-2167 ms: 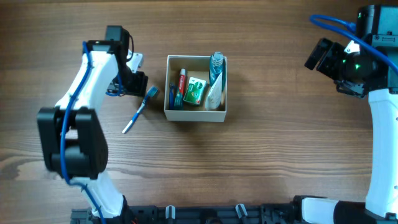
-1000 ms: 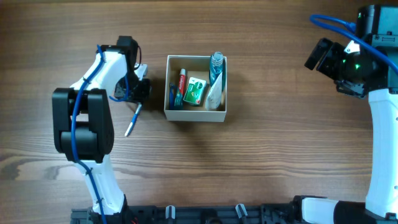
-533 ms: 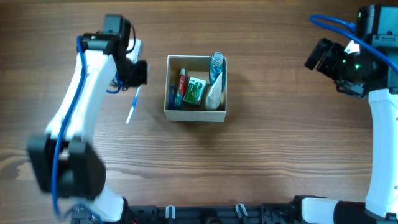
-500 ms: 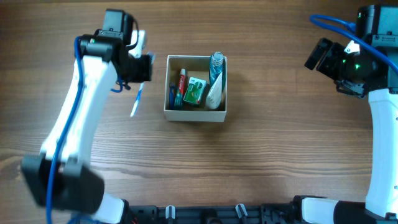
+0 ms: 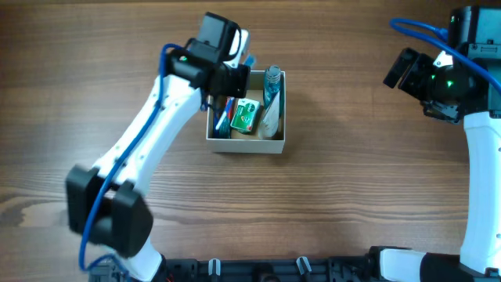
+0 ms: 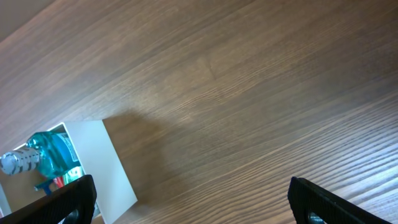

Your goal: Pack container

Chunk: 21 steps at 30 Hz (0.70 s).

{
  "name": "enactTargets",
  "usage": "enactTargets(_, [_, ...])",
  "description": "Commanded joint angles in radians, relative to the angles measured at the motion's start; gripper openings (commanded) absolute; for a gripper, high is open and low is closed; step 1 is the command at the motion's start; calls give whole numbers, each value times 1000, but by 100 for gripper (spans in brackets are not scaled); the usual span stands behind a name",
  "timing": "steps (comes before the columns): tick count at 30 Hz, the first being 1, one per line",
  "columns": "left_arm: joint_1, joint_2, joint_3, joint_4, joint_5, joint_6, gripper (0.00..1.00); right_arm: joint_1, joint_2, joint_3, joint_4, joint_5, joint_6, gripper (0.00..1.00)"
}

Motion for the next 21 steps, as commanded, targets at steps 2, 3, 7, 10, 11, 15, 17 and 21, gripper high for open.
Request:
enactTargets(2, [-5, 99, -12, -32, 19, -2, 4, -2, 11, 8, 3, -8, 13, 100])
enactTargets(3, [-5, 111, -12, -32, 19, -2, 4, -2, 11, 8, 3, -8, 14, 100])
enactTargets(7, [-4, 121, -12, -42, 19, -3, 34, -2, 11, 8, 3, -8, 14, 100])
enactTargets(10, [-7, 88, -11, -75, 19, -51, 75, -2, 11, 8, 3, -8, 14, 100])
enactTargets(11, [-8, 74, -11, -82, 19, -63, 75, -2, 11, 8, 3, -8, 13, 100])
enactTargets(15, [-4, -31, 3, -126, 15, -77, 100, -2, 11, 8, 3, -8, 13, 100])
enactTargets(17, [2, -104, 9, -143, -14, -78, 100, -2, 11, 8, 3, -8, 13, 100])
enactTargets(21, [42, -303, 10, -190, -224, -139, 100, -2, 11, 8, 3, -8, 13, 100])
